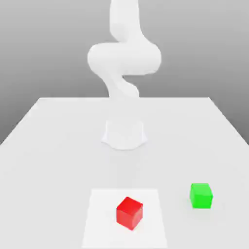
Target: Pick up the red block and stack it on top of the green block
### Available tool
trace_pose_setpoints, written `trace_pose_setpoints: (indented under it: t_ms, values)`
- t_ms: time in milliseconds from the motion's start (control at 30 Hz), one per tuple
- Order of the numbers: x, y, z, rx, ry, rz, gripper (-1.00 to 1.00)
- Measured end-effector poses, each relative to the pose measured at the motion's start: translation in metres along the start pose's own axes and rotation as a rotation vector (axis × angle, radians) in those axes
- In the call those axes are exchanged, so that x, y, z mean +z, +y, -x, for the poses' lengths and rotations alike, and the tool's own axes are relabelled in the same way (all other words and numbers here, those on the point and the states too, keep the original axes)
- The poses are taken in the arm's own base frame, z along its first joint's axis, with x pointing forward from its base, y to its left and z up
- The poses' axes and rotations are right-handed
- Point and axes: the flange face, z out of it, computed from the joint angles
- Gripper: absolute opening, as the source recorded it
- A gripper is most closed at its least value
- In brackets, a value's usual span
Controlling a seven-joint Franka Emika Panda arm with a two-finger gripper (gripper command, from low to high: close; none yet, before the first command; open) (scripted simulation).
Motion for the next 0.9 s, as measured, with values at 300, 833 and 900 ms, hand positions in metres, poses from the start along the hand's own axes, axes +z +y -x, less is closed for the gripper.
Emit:
trace_pose_setpoints:
  t_ms: [300,833,900]
  values:
    - [0.194,0.041,0.055,-0.362,-0.276,0.128,0.0]
    - [0.395,0.182,0.228,-0.853,-0.712,0.198,0.0]
    - [0.411,0.192,0.24,-0.854,-0.714,0.198,0.0]
